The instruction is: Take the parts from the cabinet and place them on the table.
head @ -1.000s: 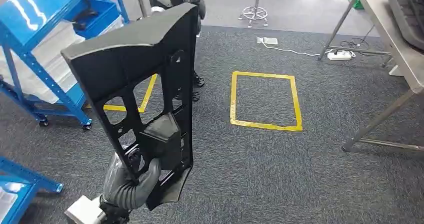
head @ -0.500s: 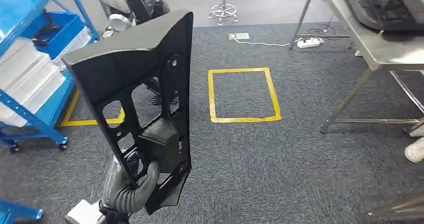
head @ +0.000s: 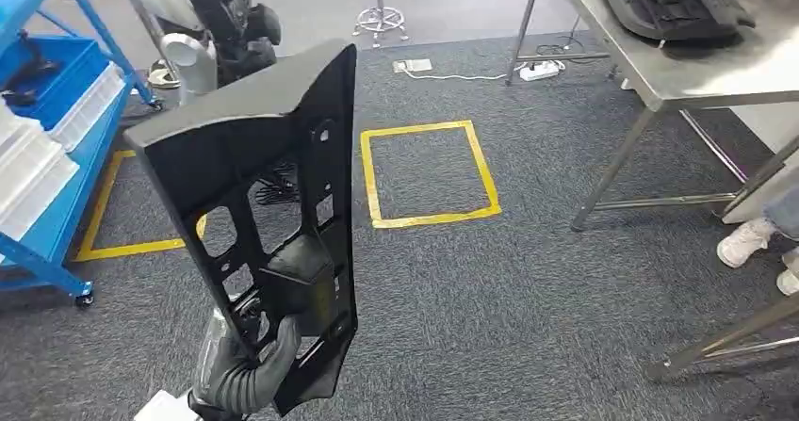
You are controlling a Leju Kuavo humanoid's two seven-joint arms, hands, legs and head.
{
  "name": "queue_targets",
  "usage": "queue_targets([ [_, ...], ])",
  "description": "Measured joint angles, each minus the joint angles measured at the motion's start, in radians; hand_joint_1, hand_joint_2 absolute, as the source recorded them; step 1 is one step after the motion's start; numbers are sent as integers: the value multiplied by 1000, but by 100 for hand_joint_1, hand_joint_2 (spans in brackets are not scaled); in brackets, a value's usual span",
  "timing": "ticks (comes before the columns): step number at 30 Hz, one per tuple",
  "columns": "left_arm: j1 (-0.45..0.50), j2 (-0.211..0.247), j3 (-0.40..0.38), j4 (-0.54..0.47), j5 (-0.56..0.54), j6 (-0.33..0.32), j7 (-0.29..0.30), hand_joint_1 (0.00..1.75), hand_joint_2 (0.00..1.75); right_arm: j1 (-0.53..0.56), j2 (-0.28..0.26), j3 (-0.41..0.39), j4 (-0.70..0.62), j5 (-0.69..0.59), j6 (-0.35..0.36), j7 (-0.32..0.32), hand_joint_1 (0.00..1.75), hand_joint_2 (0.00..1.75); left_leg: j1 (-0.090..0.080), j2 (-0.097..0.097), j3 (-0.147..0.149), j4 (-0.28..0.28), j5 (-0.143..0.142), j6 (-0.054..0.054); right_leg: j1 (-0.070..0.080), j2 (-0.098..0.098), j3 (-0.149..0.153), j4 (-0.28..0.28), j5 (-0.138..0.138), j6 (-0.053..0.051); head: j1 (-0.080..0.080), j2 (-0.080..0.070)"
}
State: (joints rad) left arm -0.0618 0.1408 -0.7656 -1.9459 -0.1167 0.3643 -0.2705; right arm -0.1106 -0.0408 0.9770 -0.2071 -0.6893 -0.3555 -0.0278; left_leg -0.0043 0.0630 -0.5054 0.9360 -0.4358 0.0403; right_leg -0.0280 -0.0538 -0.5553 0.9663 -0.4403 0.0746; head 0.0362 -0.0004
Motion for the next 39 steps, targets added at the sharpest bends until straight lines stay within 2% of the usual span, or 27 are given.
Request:
queue_targets([
  [1, 7, 1, 5, -5, -1, 3, 0, 175, 175, -2, 6, 1, 0, 2, -1, 2, 0, 0, -3, 5, -2, 5, -7, -9, 7, 11, 1, -1, 3, -15, -1, 0],
  [4, 23, 8, 13, -22, -2, 10, -2, 175, 175, 1, 7, 3, 0, 8, -4, 10, 0, 0, 2, 23, 2, 2, -7, -20, 15, 37, -6, 2, 2, -35, -3, 0],
  [5, 26, 8, 14, -27, -2, 12, -2, 175, 175, 0, 7, 5, 0, 9, -3, 14, 0, 0, 6, 19, 0, 7, -13, -27, 12, 43, -6, -1, 7, -43, -3, 0],
  [6, 30, 8, 17, -30, -2, 13, -2, 175, 175, 0, 8, 5, 0, 10, -3, 15, 0, 0, 10, -14, -7, 29, -34, -33, 11, 48, -6, -1, 8, -46, -3, 0],
  [7, 34, 8, 19, -36, -3, 16, -2, 175, 175, -1, 8, 6, 0, 10, -2, 18, 0, 0, 10, -38, -36, 97, -77, -35, 11, 54, -7, -1, 9, -52, -4, 0],
  [9, 40, 11, 22, -39, -7, 28, -3, 175, 175, -1, 8, 7, 0, 16, 2, 23, 0, 0, 9, -48, -119, 276, -157, -36, 15, 68, -10, -1, 11, -57, -5, 0],
  [10, 48, 11, 24, -39, -10, 32, -4, 175, 175, -1, 8, 7, 0, 19, 3, 24, 0, 0, 9, -49, -150, 340, -174, -33, 18, 79, -12, -1, 12, -59, -5, 0],
  [11, 56, 12, 27, -41, -12, 37, -6, 175, 175, -1, 8, 8, 0, 21, 3, 26, 0, 0, 8, -51, -161, 358, -169, -29, 20, 90, -12, -1, 13, -61, -5, 0],
  [12, 61, 13, 29, -42, -12, 43, -10, 175, 175, -1, 8, 9, 0, 23, 2, 26, 0, 0, 5, -53, -147, 320, -139, -22, 22, 103, -12, -1, 14, -61, -6, 0],
  [14, 65, 13, 35, -47, -8, 52, -17, 175, 175, -2, 8, 13, 0, 29, -2, 24, 0, 0, -4, -67, -63, 142, -46, -3, 23, 126, -9, -1, 15, -62, -6, 0],
  [15, 64, 13, 36, -52, -4, 56, -18, 175, 175, -2, 8, 15, 0, 29, -4, 23, 0, 0, -10, -107, -16, 45, -6, 9, 20, 134, -9, -1, 16, -62, -6, 0],
  [16, 65, 13, 36, -55, 1, 59, -22, 175, 175, -2, 10, 15, 0, 30, -5, 21, 0, 0, -12, -133, -3, 9, -11, 17, 24, 142, -12, 1, 18, -59, -6, 0],
  [18, 66, 13, 36, -56, 8, 63, -27, 175, 175, 1, 6, 16, 0, 32, -8, 16, 0, 0, -14, -108, -4, 4, -3, 3, 20, 161, -23, 1, 21, -54, -6, 0],
  [20, 66, 13, 36, -57, 10, 66, -34, 175, 175, 0, -1, 18, 0, 32, -8, 16, 0, 0, -13, -87, -4, -4, 2, 4, 19, 179, -28, 2, 26, -45, -5, 0],
  [22, 67, 13, 36, -58, 13, 68, -36, 175, 175, 0, -6, 21, 0, 32, -7, 18, 0, 0, -6, -68, 0, -10, 6, 11, 23, 96, -53, 68, -25, -42, -3, 0],
  [23, 69, 13, 36, -58, 19, 71, -36, 175, 175, 0, -8, 23, 0, 33, -6, 19, 0, 0, -5, -57, -1, -10, 6, 15, 22, 77, -89, 147, -73, -35, -3, 0],
  [25, 70, 13, 36, -58, 26, 76, -40, 175, 175, -2, -11, 26, 0, 33, -3, 28, 0, 0, -4, -35, -5, -9, 6, 15, 14, 66, -164, 312, -143, -21, -3, 0],
  [26, 70, 13, 36, -57, 27, 77, -44, 175, 175, -2, -14, 27, 0, 33, -2, 31, 0, 0, -1, -26, -5, -9, 6, 14, 9, 65, -176, 342, -145, -15, -3, 0],
  [27, 70, 13, 35, -57, 29, 78, -48, 175, 175, -2, -16, 28, 0, 33, 1, 35, 0, 0, 3, -17, -5, -9, 5, 12, 4, 63, -162, 319, -125, -9, -3, 0],
  [29, 70, 13, 35, -56, 38, 78, -54, 175, 175, -2, -23, 31, 0, 32, 6, 41, 0, 0, 13, -1, -2, -6, 0, 0, -8, 47, -72, 158, -47, 7, -3, 0],
  [30, 68, 13, 35, -54, 47, 76, -57, 175, 175, -2, -24, 31, 0, 30, 8, 45, 0, 0, 15, 5, -1, 3, -6, -11, -15, 16, -19, 63, -12, 19, -3, 0],
  [31, 63, 13, 35, -51, 57, 69, -63, 175, 175, -5, -19, 31, 0, 27, 11, 44, 0, 0, 5, 10, -7, 18, -17, -24, -10, -12, -2, 26, -20, 24, -1, 0],
  [32, 56, 12, 34, -45, 67, 60, -69, 175, 175, -5, -25, 31, 0, 18, 11, 42, 0, 0, 10, 16, -8, 24, -21, -29, -11, 13, -10, 28, -16, -4, -5, 0],
  [35, 35, 8, 30, -29, 79, 37, -81, 175, 175, -5, -28, 31, 0, 7, 10, 21, 0, 0, 18, 35, -4, 21, -19, -34, -1, 36, -17, 31, -15, -26, -6, 0],
  [36, 30, 6, 29, -24, 82, 33, -84, 175, 175, -8, -30, 31, 0, 4, 10, 16, 0, 0, 23, 24, -4, 33, -31, -39, -1, 45, -15, 29, -13, -35, -6, 0],
  [37, 24, 3, 27, -21, 85, 27, -87, 175, 175, -8, -31, 30, 0, 1, 8, 11, 0, 0, 24, -12, -21, 75, -63, -41, -1, 53, -16, 29, -11, -38, -7, 0],
  [39, 13, 2, 24, -14, 93, 19, -90, 175, 175, -10, -33, 30, 0, -1, 6, 11, 0, 0, 22, -38, -97, 238, -139, -39, 3, 68, -18, 29, -9, -44, -9, 0],
])
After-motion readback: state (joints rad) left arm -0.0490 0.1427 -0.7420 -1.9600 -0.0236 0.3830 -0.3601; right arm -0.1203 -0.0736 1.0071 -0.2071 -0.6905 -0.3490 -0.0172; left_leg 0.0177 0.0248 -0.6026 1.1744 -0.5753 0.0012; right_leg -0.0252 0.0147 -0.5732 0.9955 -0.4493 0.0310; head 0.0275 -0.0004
